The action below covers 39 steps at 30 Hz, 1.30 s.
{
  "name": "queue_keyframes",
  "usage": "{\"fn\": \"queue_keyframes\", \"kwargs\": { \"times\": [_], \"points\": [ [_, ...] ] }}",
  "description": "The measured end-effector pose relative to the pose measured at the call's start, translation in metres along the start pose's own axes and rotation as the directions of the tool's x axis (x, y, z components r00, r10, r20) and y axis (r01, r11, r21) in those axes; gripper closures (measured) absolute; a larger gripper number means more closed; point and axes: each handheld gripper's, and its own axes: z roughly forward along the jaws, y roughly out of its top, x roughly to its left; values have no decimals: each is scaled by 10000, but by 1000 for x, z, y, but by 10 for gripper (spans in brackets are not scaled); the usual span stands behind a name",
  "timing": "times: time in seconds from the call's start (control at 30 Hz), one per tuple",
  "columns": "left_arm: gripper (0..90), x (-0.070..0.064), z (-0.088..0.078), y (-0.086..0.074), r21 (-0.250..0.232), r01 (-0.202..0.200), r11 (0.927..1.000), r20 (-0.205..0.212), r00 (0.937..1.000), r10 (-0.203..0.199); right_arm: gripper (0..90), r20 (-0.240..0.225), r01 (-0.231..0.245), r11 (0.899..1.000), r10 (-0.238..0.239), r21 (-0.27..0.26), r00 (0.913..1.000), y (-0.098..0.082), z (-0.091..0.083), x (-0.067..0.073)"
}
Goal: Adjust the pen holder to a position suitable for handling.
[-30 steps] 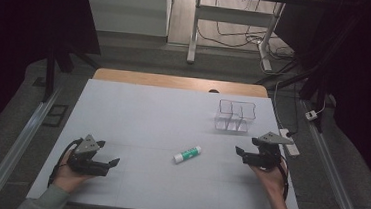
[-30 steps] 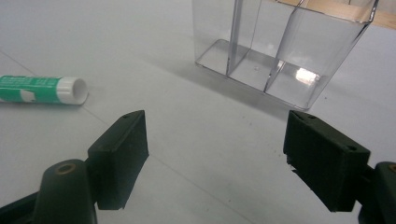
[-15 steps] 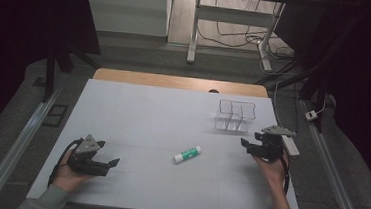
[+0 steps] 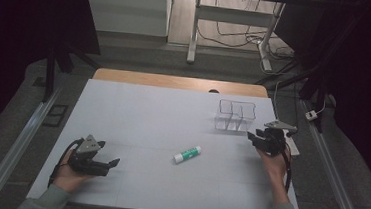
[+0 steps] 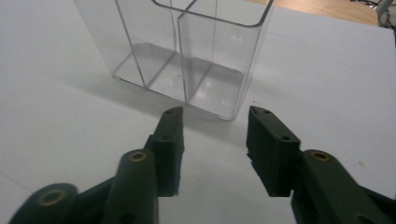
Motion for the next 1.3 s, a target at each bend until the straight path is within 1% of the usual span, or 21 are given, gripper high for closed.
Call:
{"fn": "queue_keyframes", "kwargs": {
  "times": [0.1,0.13,0.2,0.3,0.33,0.4,0.47,0.57,0.77,0.83,0.93,1.1,1.2,1.3],
  "points": [
    [150,0,0,0,42,-32,10000,6,10000,32,644,55,36,10000,-36,17,10000,1,2,-1],
    [150,0,0,0,49,-34,10000,-4,10000,34,687,150,63,9999,-64,84,9999,3,5,-3],
    [150,0,0,0,51,-26,10000,-6,10000,26,738,346,86,9999,-90,102,9994,4,7,-4],
    [150,0,0,0,61,-40,10000,-5,10000,40,836,510,56,9999,-62,118,9987,5,9,-6],
    [150,0,0,0,61,-40,10000,-5,10000,40,836,510,56,9999,-62,118,9987,5,9,-6],
    [150,0,0,0,63,-38,10000,2,10000,38,895,722,28,10000,-31,47,9974,6,10,-9],
    [150,0,1,0,70,-44,10000,10,10000,44,895,810,-29,10000,26,34,9967,7,11,-12],
    [150,0,1,0,81,-47,10000,-5,10000,47,896,961,-147,9997,163,-171,9952,10,11,-17],
    [150,0,1,0,93,-52,9999,-16,10000,52,896,985,-193,9996,213,-212,9949,15,17,-23],
    [150,0,1,0,97,-58,9999,-23,10000,58,896,946,-192,9997,202,-116,9953,17,19,-26],
    [150,0,2,0,108,-44,9999,-57,10000,45,896,782,-228,9996,240,-168,9966,20,24,-29],
    [149,-1,3,0,152,-42,9999,-79,10000,43,896,699,-209,9997,219,-143,9973,25,31,-32],
    [149,-1,3,0,201,-51,9998,-110,9999,53,896,352,-430,9987,439,-282,9984,28,37,-37],
    [149,-1,3,0,218,-25,9998,-127,9999,27,895,293,-411,9988,419,-283,9987,30,39,-40]
  ]
}}
